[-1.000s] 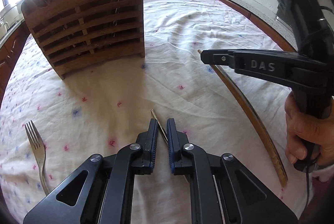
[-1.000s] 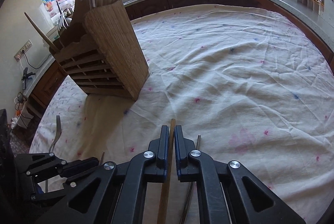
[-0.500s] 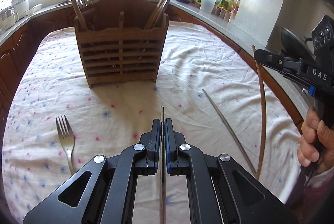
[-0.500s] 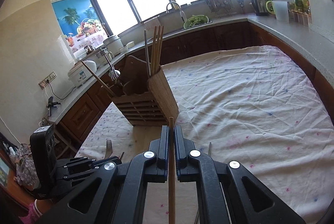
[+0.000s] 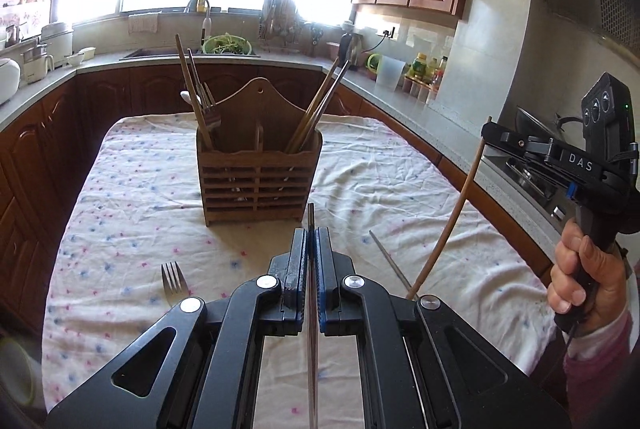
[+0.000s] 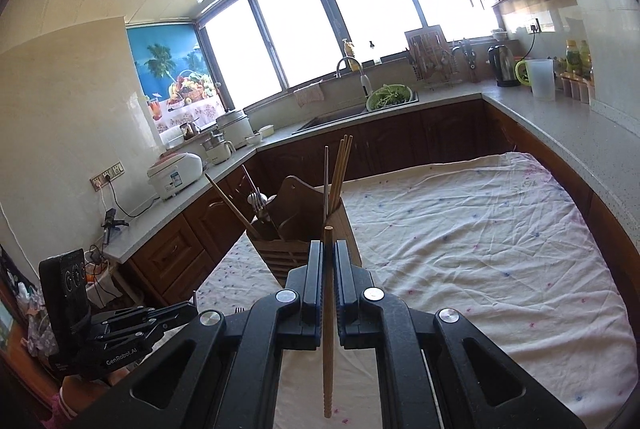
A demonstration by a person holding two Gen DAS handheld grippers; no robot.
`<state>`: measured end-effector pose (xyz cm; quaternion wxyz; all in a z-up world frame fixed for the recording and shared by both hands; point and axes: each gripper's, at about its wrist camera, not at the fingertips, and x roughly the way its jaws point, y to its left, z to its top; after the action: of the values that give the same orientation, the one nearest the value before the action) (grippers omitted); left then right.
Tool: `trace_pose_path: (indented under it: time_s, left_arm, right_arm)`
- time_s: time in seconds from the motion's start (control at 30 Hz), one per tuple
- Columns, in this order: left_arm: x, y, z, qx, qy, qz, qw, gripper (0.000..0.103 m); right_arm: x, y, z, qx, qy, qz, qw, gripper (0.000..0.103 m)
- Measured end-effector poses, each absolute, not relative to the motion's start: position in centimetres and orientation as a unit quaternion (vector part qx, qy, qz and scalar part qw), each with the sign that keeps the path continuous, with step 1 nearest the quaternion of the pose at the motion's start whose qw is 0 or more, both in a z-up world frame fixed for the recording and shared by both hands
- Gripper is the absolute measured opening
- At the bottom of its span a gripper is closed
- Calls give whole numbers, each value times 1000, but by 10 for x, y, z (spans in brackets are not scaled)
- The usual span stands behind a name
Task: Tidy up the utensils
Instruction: 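Carry the steel rod upright to the holder with the left tool while the right tool carries the chopstick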
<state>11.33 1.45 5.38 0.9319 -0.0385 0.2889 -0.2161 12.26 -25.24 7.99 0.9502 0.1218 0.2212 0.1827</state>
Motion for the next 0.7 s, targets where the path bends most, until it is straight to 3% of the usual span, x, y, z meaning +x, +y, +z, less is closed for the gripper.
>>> trace_pose_path:
  time_s: [0.7]
  left_arm:
    - [106, 36, 79, -62, 244, -205, 946, 0]
  right_arm:
    - [120, -245, 99, 119, 192, 194, 955, 5]
